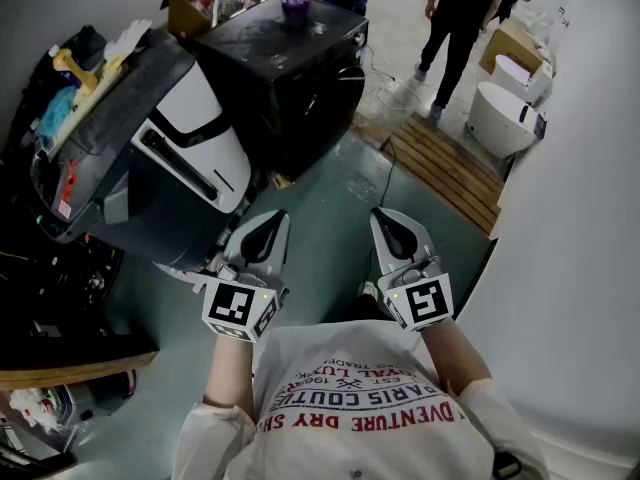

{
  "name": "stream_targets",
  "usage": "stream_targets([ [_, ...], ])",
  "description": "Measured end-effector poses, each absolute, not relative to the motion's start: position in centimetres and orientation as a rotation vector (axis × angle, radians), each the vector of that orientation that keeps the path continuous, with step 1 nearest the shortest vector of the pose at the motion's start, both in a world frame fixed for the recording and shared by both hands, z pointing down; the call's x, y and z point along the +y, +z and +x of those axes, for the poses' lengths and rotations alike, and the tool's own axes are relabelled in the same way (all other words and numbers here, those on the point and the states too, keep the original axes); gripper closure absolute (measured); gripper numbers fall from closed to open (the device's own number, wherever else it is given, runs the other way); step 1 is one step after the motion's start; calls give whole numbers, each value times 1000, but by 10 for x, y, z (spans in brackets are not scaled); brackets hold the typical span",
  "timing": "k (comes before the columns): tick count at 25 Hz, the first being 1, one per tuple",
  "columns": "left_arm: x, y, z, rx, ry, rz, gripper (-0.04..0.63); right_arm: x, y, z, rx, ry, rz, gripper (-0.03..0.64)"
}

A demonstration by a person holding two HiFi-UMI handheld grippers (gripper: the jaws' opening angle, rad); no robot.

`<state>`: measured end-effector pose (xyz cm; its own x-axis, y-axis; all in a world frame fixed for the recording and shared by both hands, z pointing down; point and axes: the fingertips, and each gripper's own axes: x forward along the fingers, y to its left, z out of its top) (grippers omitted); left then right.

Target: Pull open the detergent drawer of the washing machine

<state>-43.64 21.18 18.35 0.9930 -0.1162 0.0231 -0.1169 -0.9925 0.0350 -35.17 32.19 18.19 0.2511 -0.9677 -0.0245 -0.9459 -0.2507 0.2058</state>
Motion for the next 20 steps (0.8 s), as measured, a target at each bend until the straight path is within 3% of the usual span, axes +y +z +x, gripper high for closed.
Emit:
stream_targets([
  [16,202,188,-439,-150,-39,3043,587,312,193,-355,-1796,-188,2391,617],
  [18,199,186,-434,-155,-67,3033,340,310,193,-350,-1797,-182,2395,615],
  [19,196,186,-431,-168,-73,3031,248,308,194,-347,-1798,-180,2394,615],
  [20,192,187,-428,-191,-74,3030,222,306,195,-343,-1801,-177,2391,615],
])
